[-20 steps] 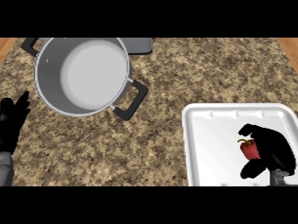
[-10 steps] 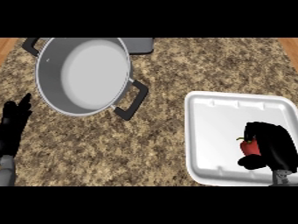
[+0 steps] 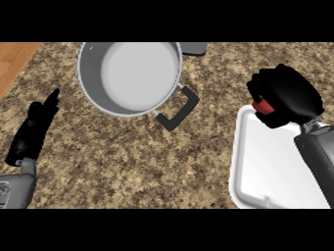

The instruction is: Pick the bell pepper from the tray and place it in the pot

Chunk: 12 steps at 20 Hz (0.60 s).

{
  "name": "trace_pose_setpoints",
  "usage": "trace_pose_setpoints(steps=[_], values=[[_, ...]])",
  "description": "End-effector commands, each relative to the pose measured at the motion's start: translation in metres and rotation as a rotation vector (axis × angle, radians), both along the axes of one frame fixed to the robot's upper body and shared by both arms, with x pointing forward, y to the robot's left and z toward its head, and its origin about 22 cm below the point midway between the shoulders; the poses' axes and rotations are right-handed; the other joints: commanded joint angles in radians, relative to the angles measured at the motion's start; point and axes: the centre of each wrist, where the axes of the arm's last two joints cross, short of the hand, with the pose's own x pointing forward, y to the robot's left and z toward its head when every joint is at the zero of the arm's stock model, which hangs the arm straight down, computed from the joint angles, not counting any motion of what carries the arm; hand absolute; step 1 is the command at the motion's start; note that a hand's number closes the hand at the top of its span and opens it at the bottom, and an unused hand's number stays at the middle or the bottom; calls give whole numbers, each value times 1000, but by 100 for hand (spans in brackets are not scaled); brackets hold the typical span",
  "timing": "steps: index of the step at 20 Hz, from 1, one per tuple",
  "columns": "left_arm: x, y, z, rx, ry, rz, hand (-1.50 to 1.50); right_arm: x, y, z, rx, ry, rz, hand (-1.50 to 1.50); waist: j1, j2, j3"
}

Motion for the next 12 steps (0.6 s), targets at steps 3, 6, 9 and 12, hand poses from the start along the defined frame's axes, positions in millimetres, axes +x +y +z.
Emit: trace_pose_setpoints(steps=[3, 6, 9, 12], values=[[12, -11, 10, -4, -9, -25, 0, 46, 10, 84, 18, -141, 281, 150, 2, 5, 5], [11, -12, 4, -8, 3, -2, 0, 59, 22, 112, 211, -186, 447, 150, -20, -3, 6], [13, -9, 4, -6, 10, 11, 0, 69, 41, 126, 349, -214, 636, 150, -43, -8, 5], [11, -4, -3, -12, 25, 42, 0, 78, 45, 140, 496, -206, 815, 150, -68, -13, 4]])
